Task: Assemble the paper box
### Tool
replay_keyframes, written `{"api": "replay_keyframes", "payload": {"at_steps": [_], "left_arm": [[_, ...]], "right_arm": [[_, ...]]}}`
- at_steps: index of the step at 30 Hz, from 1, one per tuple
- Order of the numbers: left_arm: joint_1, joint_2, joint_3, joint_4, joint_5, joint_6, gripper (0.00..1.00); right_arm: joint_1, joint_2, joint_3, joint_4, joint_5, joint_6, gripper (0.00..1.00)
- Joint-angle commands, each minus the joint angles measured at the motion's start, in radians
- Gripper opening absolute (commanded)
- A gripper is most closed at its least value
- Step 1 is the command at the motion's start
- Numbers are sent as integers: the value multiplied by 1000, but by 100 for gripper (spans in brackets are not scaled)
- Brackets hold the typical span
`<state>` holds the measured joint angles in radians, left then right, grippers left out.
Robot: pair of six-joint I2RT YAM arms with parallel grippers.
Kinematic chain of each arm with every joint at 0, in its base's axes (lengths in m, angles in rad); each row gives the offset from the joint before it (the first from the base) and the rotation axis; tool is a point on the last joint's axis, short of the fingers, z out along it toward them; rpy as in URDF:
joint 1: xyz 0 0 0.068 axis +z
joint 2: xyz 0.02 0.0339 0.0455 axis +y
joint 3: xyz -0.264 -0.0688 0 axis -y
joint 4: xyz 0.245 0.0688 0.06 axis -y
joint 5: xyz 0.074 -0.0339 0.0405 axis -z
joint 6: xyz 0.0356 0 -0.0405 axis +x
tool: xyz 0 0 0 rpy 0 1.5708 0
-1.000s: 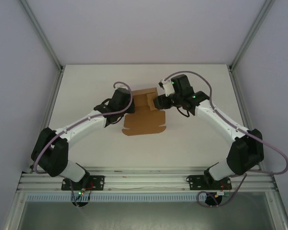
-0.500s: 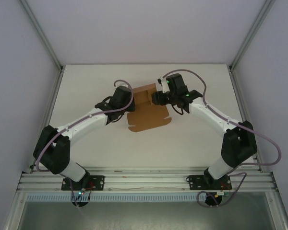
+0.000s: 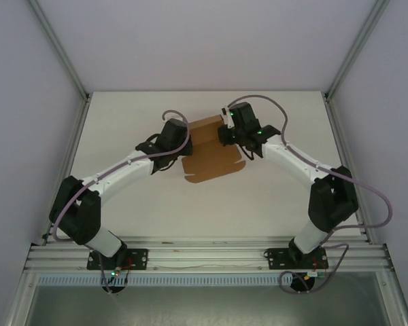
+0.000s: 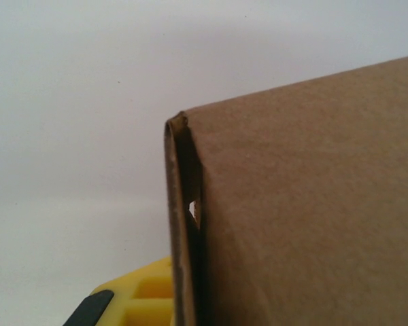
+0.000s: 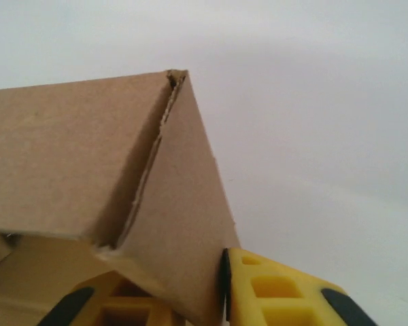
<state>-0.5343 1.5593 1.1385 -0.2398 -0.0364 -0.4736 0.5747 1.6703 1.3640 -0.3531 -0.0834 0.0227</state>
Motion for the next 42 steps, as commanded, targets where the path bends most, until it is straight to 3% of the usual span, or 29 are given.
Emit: {"api": "replay_keyframes", "payload": {"at_steps": [1, 8, 17, 20, 25, 27, 33, 42], "left_arm": [[-15, 18, 61, -28, 14, -25, 0], [-15, 33, 92, -88, -31, -66, 0], [-15, 70, 138, -155, -62, -125, 0], [-13, 76, 136, -145, -44, -130, 0], [-13, 62, 112, -79, 32, -85, 0], [-15, 54, 105, -66, 56, -54, 0], [-15, 48, 96, -67, 83, -30, 0], [-15, 54, 112, -66, 69, -43, 0]], "right_arm": [[50, 56, 82, -75, 323, 43, 15], [72, 206, 263, -406, 746, 232, 10], [82, 278, 358, -590, 958, 358, 13], [81, 210, 257, -439, 859, 310, 14], [72, -10, -45, 17, 503, 142, 27], [56, -77, -112, 109, 380, 113, 33], [11, -150, -151, 134, 199, 81, 43], [-5, -90, -113, 59, 164, 68, 40]]}}
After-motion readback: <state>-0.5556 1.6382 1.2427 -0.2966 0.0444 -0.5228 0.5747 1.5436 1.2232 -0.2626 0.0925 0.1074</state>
